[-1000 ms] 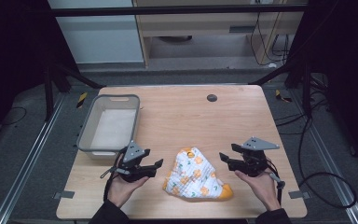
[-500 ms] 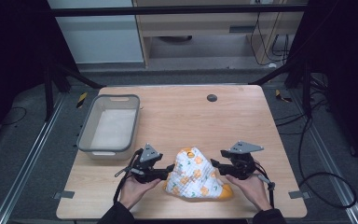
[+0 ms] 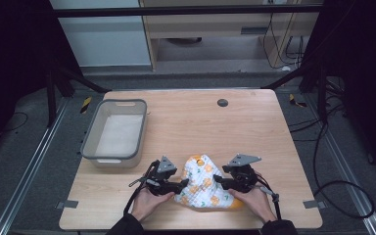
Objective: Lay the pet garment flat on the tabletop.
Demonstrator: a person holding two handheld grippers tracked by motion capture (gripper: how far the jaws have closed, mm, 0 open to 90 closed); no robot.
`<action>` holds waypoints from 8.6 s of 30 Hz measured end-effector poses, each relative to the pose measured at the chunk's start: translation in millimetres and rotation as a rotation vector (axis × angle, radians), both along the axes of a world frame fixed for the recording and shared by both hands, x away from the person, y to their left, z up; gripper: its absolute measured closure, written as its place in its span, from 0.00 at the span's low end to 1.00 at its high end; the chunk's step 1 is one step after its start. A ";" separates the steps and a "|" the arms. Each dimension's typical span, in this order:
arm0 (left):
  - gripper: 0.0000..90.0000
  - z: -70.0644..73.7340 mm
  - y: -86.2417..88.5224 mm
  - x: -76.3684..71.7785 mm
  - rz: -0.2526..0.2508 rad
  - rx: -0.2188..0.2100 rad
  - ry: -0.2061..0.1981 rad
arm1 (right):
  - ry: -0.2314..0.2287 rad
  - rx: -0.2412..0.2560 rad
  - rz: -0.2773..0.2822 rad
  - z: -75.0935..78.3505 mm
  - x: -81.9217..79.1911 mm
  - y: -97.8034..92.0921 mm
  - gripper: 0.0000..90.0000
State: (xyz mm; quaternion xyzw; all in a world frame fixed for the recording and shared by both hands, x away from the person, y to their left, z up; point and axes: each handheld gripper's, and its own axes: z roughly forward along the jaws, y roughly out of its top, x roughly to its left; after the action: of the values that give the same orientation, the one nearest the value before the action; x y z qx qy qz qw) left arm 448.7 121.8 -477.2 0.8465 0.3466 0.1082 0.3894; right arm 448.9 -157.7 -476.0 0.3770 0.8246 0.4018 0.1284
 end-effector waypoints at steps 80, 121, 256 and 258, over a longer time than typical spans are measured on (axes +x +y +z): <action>0.45 32.6 46.5 15.9 0.166 0.000 -0.164 | -0.202 0.033 -0.196 35.4 2.6 -61.3 0.62; 0.91 20.6 11.5 7.9 0.003 0.034 -0.047 | -0.072 -0.029 -0.043 10.5 6.3 -34.2 0.97; 0.50 7.0 30.9 101.6 0.215 0.109 -0.005 | -0.040 -0.011 -0.179 -9.9 96.9 -7.1 0.52; 0.53 2.4 30.5 101.5 0.213 0.110 0.011 | -0.019 -0.014 -0.175 -15.3 98.4 -5.8 0.54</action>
State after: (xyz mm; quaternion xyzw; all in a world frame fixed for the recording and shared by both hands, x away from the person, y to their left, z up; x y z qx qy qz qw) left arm 550.2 152.2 -474.8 0.8256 0.4302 0.1629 0.3269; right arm 547.4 -163.5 -491.3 0.4428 0.7899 0.3871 0.1736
